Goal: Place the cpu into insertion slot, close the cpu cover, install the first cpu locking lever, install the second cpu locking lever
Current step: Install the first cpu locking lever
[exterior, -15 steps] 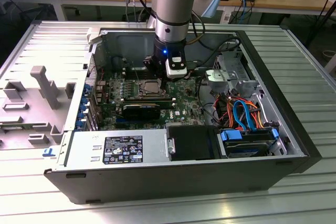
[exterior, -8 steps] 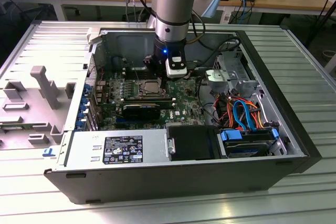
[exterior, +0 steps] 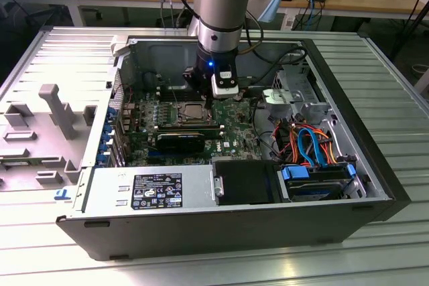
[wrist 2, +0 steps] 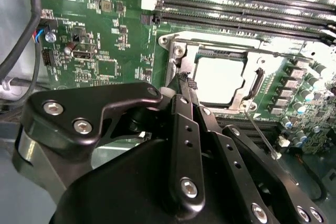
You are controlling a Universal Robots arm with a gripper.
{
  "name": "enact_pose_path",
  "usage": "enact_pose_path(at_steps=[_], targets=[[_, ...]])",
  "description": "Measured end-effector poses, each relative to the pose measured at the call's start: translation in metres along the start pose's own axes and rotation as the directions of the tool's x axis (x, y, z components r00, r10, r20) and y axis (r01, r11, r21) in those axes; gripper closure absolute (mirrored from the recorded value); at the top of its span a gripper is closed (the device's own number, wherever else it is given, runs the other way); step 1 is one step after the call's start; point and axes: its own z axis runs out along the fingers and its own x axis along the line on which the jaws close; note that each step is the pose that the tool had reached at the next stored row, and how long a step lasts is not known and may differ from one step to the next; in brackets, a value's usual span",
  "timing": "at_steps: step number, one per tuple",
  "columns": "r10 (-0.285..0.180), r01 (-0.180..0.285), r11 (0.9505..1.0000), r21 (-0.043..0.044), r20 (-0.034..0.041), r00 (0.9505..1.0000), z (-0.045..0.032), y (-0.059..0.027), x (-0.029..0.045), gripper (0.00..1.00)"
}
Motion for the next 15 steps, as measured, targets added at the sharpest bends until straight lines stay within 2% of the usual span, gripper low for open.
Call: enact_pose_path(at_steps=[1,2,3,7,8,10,11,15], targets=[[0.000,0.000,1.0000,-0.0069,-0.0028,1.0000,-0.0002,0.0000,0.0000,0.89],[-0.002,0.002,0.9998,-0.0211,-0.0086,1.0000,-0.0002,0.0000,0.0000,0.89],[-0.012,0.012,0.9996,-0.0247,-0.0110,0.9999,-0.0002,0.0001,0.0001,0.89],[-0.080,0.079,0.9966,-0.0208,-0.0151,0.9967,-0.0003,0.0000,0.0001,0.89],[-0.114,0.113,0.9934,-0.0189,-0.0172,0.9934,-0.0003,0.0000,0.0001,0.89],[-0.149,0.148,0.9888,-0.0169,-0.0194,0.9887,-0.0002,0.0000,0.0000,0.89],[-0.184,0.184,0.9828,-0.0150,-0.0217,0.9827,-0.0002,0.0000,0.0000,0.89],[-0.265,0.265,0.9643,-0.0108,-0.0275,0.9639,-0.0001,0.0000,0.0001,0.89]])
